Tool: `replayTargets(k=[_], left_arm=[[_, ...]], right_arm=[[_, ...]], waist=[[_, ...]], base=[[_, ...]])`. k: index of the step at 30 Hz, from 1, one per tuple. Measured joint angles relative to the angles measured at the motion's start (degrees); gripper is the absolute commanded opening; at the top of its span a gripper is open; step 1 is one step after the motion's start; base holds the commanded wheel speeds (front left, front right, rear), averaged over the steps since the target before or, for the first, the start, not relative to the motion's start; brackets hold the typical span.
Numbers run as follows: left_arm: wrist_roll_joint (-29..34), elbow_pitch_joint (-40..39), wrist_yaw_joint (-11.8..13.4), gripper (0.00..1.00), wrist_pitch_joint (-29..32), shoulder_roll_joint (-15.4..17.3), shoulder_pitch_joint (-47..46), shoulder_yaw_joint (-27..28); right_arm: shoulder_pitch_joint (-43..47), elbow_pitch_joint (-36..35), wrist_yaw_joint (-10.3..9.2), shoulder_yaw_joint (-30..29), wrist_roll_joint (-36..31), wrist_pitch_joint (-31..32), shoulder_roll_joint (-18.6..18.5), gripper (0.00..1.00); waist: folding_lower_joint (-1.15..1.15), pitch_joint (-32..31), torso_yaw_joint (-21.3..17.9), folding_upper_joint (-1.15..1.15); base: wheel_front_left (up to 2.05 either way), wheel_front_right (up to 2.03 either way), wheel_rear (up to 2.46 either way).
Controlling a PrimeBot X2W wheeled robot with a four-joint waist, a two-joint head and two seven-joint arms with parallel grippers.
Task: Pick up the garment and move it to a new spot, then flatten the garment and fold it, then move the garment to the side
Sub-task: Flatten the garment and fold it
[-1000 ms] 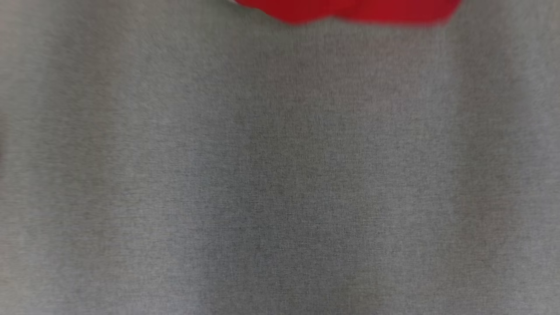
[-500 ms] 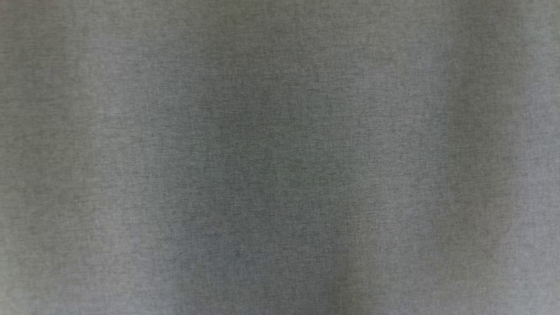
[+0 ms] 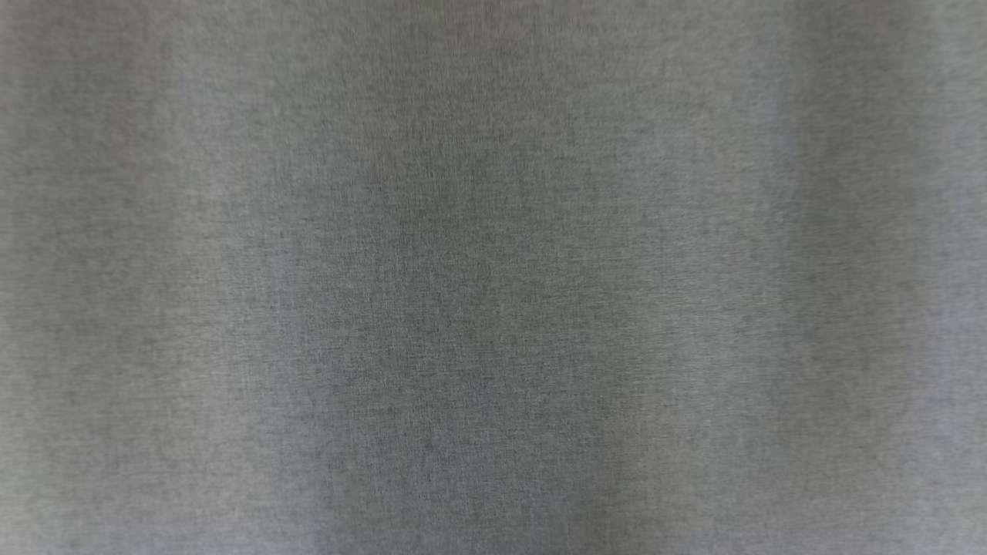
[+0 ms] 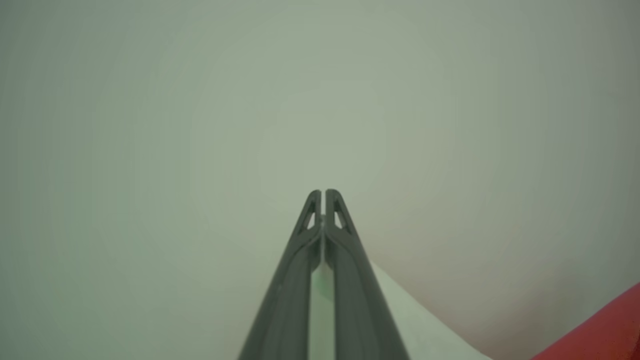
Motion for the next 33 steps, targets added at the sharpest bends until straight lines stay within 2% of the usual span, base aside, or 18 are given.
replayTargets(k=[2, 6, 11, 13, 17, 22, 24, 28, 30, 33], left_arm=[[-2.8, -2.2, 0.0, 0.0, -1.2, 0.2, 3.7, -1.1], [-9.1, -8.0, 0.0, 0.0, -3.0, 3.1, 13.3, -2.4], [-13.1, -17.5, 0.0, 0.0, -5.2, 7.4, 30.3, -3.9], [-15.2, -22.0, 0.5, 0.0, -5.8, 8.8, 38.3, -1.8], [-18.0, -34.7, 4.8, 0.0, -6.1, 11.4, 55.0, 1.5], [-22.3, -54.2, 13.1, 0.0, -6.3, 12.3, 78.4, 5.8], [-23.6, -61.2, 16.4, 0.0, -6.3, 12.2, 87.7, 7.2], [-24.3, -69.6, 21.1, 0.0, -6.4, 10.3, 103.8, 11.3], [-23.9, -72.0, 21.4, 0.0, -6.4, 8.0, 111.0, 13.3], [-23.3, -72.8, 21.1, 0.0, -6.4, 3.0, 119.7, 16.3]], right_arm=[[3.4, -2.9, 0.0, 1.8, 1.9, -0.4, -0.5, 0.0], [12.5, -9.3, 0.0, 5.4, 6.8, -0.6, -2.8, 0.0], [26.6, -18.9, 0.0, 8.5, 14.1, -0.7, -8.4, 0.0], [32.8, -23.1, 0.0, 9.2, 16.1, -1.6, -10.9, 0.0], [46.6, -30.3, 0.0, 9.5, 21.6, -3.5, -14.9, 0.0], [63.1, -38.6, 0.0, 10.7, 25.3, -7.0, -19.1, 0.0], [68.8, -41.7, 0.0, 12.1, 25.6, -8.1, -20.2, 0.0], [79.0, -46.1, 0.0, 14.3, 25.8, -10.9, -21.8, 0.0], [82.8, -47.3, -0.01, 16.1, 24.9, -11.8, -22.4, 0.0], [88.7, -47.0, -0.01, 18.9, 23.4, -12.9, -22.9, 0.0]], waist=[[0.01, -1.0, 0.1, 0.0], [-0.01, -4.0, -0.1, -0.01], [-0.01, -8.6, -0.2, -0.01], [-0.01, -10.6, -0.1, -0.01], [-0.01, -14.6, 0.2, -0.02], [-0.02, -19.3, 0.7, -0.02], [-0.03, -21.0, 0.8, -0.02], [-0.03, -23.5, 1.1, -0.03], [-0.03, -24.4, 1.1, -0.03], [-0.02, -25.5, 1.1, -0.02]], base=[[0.0, 0.0, 0.0], [0.0, 0.0, 0.0], [0.0, 0.0, 0.0], [0.0, 0.0, 0.0], [0.0, 0.0, 0.0], [0.0, 0.0, 0.0], [0.0, 0.0, 0.0], [0.0, 0.0, 0.0], [0.0, 0.0, 0.0], [0.0, 0.0, 0.0]])
